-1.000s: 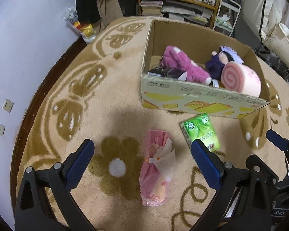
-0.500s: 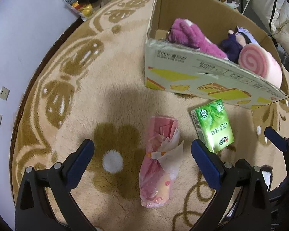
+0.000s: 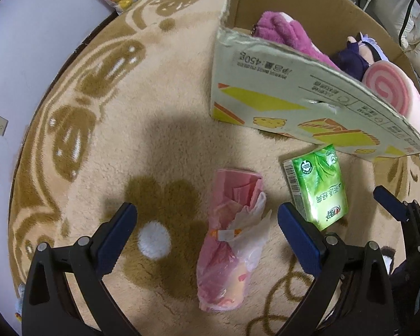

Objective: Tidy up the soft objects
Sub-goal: 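Lower both tools toward the green tissue pack and pink wrapped roll, then grasp the green tissue pack with the right tool while the left grasps the pink wrapped roll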

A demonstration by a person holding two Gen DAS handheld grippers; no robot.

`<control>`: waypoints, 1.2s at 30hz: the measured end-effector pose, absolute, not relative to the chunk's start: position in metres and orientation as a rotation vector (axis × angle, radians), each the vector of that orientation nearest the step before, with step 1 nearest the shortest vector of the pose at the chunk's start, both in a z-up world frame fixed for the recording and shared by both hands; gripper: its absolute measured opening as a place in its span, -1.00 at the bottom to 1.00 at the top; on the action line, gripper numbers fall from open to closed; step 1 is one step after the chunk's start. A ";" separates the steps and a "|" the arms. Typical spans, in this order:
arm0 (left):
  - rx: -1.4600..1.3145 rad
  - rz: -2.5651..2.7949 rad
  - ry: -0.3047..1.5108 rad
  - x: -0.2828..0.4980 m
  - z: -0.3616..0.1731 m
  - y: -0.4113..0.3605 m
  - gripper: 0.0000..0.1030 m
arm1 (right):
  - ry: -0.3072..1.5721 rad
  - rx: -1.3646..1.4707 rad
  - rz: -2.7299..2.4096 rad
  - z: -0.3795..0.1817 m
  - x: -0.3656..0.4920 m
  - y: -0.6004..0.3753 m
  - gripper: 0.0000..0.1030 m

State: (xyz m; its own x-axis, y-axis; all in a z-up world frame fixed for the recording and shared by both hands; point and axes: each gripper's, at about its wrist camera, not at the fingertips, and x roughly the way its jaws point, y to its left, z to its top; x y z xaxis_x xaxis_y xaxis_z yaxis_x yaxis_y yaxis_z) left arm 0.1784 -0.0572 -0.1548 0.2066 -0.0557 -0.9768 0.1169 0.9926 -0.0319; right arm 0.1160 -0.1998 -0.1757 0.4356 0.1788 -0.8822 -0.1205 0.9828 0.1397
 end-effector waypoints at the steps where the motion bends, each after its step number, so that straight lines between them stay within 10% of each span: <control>1: 0.056 -0.119 1.363 0.180 -0.157 -0.058 0.94 | 1.109 0.063 0.185 -0.178 0.118 -0.201 1.00; 36: 0.039 -0.073 1.428 0.206 -0.202 -0.048 0.94 | 1.146 0.059 0.211 -0.205 0.136 -0.189 1.00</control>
State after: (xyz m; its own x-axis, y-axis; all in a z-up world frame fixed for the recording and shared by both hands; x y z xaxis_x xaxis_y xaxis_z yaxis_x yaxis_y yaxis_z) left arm 0.2061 -0.0484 -0.2017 0.1408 -0.0269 -0.9897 0.0742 0.9971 -0.0166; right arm 0.1359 -0.1894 -0.2048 0.3945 0.1968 -0.8976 -0.1361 0.9785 0.1547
